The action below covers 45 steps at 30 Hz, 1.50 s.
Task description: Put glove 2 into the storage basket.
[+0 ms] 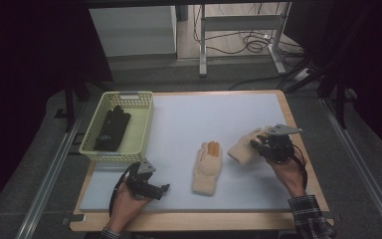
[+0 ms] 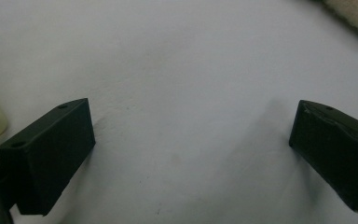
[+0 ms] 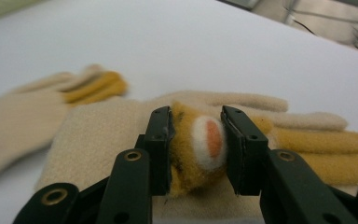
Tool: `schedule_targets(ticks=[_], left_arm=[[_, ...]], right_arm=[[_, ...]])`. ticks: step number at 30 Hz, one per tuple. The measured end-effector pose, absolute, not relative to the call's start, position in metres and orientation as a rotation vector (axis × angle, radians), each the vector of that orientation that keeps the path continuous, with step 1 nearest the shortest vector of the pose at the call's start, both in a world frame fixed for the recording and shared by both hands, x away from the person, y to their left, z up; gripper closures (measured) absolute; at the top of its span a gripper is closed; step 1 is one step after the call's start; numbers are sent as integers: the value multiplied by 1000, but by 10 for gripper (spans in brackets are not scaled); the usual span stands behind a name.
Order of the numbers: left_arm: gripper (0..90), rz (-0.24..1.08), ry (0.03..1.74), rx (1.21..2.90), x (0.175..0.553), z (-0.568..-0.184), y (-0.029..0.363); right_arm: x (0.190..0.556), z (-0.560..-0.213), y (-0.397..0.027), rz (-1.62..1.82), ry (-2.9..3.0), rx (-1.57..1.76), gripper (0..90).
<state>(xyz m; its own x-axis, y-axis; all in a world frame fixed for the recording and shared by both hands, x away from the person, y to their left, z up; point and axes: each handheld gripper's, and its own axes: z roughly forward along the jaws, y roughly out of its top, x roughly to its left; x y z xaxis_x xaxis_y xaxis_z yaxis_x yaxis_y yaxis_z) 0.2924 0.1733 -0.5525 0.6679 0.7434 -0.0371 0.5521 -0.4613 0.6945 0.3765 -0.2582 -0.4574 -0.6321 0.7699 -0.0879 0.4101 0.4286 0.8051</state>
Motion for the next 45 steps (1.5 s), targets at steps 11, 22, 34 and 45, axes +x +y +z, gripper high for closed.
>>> schedule_targets(ticks=[11, 22, 34, 45], left_arm=[[2, 355, 997, 2183, 292, -553, 173], [2, 354, 998, 2180, 292, -553, 173], [2, 355, 994, 2186, 292, -553, 173], [2, 353, 996, 2185, 292, -553, 173]], right_arm=[[354, -442, -215, 1278, 2448, 620, 637], [359, -465, -160, 1317, 2642, 311, 637], [372, -494, -144, 1263, 2707, 311, 502], [359, -486, -183, 1299, 2586, 680, 458]])
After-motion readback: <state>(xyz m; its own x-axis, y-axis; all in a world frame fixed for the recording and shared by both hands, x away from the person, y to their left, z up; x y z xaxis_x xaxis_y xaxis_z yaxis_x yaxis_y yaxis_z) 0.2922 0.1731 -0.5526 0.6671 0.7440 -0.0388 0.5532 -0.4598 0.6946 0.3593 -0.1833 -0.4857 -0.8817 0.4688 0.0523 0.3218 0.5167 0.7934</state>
